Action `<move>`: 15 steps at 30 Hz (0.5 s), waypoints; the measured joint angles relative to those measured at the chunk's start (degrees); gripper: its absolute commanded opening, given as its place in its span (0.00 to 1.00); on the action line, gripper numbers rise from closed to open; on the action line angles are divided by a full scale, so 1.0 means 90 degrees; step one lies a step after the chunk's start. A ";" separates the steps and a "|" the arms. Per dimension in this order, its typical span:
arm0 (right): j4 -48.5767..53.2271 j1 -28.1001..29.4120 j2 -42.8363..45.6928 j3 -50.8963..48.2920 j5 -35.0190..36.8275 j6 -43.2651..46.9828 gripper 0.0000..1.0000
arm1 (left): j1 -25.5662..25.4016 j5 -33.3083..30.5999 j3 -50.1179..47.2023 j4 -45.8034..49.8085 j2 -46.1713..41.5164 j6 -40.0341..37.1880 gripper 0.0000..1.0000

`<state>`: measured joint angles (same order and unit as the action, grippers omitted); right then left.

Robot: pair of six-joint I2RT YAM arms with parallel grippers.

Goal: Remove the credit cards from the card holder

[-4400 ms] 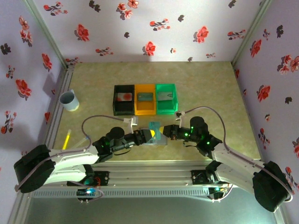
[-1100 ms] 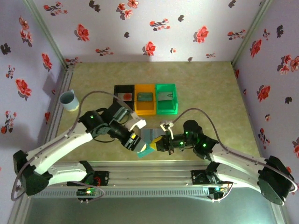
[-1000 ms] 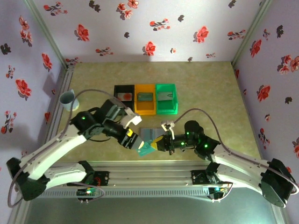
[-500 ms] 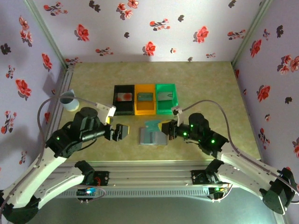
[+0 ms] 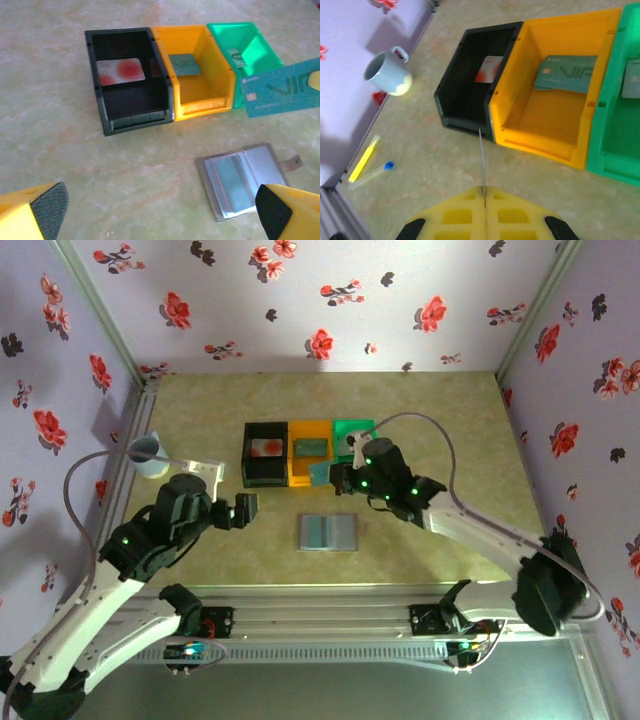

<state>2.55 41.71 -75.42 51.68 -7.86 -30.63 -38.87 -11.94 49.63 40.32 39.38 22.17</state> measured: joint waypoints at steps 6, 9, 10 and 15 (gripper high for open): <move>-0.0002 -0.0253 -0.1241 0.0879 0.0121 -0.0221 0.00 | 0.0155 -0.0170 -0.0022 0.0007 0.0039 -0.0002 1.00; -0.0022 -0.0406 -0.1838 0.1336 0.0136 -0.0335 0.00 | 0.0194 -0.0250 -0.0022 0.0039 0.0092 -0.0002 1.00; -0.0051 -0.0454 -0.2011 0.1450 0.0117 -0.0364 0.00 | 0.0202 -0.0289 -0.0022 0.0049 0.0114 -0.0002 1.00; -0.0189 -0.0707 -0.2815 0.1870 -0.0083 -0.0588 0.00 | 0.0267 -0.0425 -0.0022 0.0073 0.0151 -0.0002 1.00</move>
<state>0.84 35.35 -100.75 68.51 -8.60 -35.92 -36.47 -15.77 49.43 40.97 40.73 22.15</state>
